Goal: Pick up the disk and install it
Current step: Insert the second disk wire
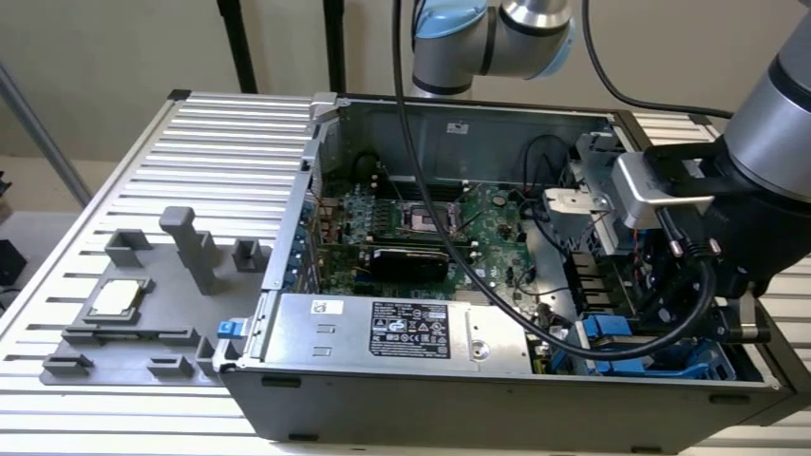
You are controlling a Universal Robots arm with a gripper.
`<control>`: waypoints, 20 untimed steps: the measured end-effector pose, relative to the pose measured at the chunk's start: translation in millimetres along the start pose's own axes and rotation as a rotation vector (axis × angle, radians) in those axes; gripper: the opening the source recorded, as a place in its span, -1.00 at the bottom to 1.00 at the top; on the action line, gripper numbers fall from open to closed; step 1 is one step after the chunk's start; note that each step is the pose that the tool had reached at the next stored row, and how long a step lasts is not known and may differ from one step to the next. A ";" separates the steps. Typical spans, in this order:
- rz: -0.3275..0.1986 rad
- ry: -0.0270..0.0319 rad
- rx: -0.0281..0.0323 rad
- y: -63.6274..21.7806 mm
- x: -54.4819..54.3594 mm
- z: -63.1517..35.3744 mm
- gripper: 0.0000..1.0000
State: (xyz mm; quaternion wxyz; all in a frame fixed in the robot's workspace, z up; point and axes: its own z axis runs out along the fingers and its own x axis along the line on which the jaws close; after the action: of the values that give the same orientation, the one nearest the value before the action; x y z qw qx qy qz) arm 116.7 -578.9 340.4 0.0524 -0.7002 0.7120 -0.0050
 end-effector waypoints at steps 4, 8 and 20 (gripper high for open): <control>0.000 0.0001 -0.0008 -0.4 0.0 0.0 -0.67; 0.000 0.0002 -0.0016 -0.9 0.3 0.0 -0.67; 0.000 0.0007 -0.0068 -2.6 0.3 -0.8 -0.67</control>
State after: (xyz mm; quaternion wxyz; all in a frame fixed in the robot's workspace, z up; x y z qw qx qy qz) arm 119.2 -579.3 341.4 0.0497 -0.7003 0.7121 -0.0029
